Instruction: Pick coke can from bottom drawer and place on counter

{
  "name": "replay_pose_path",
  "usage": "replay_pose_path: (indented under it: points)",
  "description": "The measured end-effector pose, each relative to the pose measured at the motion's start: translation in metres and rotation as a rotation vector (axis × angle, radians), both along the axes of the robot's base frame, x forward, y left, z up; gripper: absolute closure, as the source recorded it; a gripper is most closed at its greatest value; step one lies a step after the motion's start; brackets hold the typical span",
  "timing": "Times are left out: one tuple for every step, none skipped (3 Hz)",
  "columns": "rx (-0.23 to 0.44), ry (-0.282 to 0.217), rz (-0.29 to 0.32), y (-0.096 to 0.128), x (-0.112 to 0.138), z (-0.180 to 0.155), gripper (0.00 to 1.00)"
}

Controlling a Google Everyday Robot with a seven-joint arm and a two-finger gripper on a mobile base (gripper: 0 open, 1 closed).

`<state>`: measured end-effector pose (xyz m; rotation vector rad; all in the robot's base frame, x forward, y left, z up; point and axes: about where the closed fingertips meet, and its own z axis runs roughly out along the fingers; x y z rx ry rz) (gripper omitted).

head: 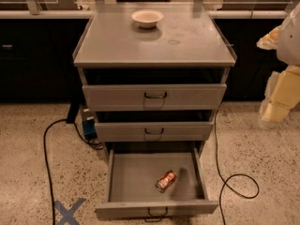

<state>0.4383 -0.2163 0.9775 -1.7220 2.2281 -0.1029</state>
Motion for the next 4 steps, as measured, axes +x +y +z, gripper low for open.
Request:
replay_pose_path:
  points:
    - [0.007,-0.003,-0.001,0.002,0.001,-0.002,0.0]
    - [0.051,0.005,0.016,0.007,0.004,-0.027,0.0]
    - [0.127,0.011,0.044,0.015,0.009,-0.077,0.0]
    - [0.163,0.017,0.048,0.02,0.018,-0.138,0.0]
